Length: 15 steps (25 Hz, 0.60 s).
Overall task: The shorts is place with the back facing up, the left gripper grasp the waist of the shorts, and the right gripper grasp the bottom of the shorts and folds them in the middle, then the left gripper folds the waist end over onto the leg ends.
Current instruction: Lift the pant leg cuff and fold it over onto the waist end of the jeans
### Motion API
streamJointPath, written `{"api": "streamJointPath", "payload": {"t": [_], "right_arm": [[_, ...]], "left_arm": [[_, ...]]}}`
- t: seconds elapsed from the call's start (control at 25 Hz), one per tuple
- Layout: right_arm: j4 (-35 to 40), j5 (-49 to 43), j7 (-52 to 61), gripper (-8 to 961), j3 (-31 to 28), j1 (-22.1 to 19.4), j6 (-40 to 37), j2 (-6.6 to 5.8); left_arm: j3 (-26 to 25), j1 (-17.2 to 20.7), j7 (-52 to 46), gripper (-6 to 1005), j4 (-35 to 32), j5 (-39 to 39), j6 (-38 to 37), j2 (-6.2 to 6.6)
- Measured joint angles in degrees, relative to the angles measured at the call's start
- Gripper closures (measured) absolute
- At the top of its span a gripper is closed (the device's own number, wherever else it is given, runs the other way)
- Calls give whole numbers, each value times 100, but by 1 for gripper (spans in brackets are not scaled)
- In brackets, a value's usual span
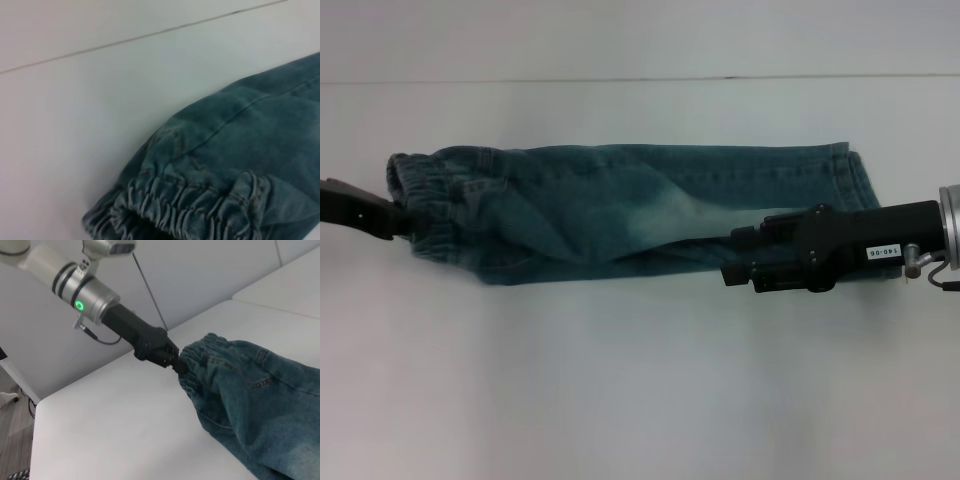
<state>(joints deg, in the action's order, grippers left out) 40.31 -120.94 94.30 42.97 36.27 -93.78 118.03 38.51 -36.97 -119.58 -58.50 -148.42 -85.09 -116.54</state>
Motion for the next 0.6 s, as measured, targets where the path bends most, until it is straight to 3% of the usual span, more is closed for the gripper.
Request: {"api": "streamJointPath", "payload": {"t": [0.2, 0.28, 0.6], "right_arm": [[-55, 0, -79, 343, 1, -19, 116, 24], [-131, 1, -138, 561, 0, -21, 233, 28], [-981, 772, -773, 736, -9, 105, 1554, 183]], "left_arm": [[-10, -181, -67, 903, -267, 3, -372, 0], [-10, -275, -102, 905, -371, 5, -515, 6], [-19, -735, -405, 910, -681, 485, -965, 60]]}}
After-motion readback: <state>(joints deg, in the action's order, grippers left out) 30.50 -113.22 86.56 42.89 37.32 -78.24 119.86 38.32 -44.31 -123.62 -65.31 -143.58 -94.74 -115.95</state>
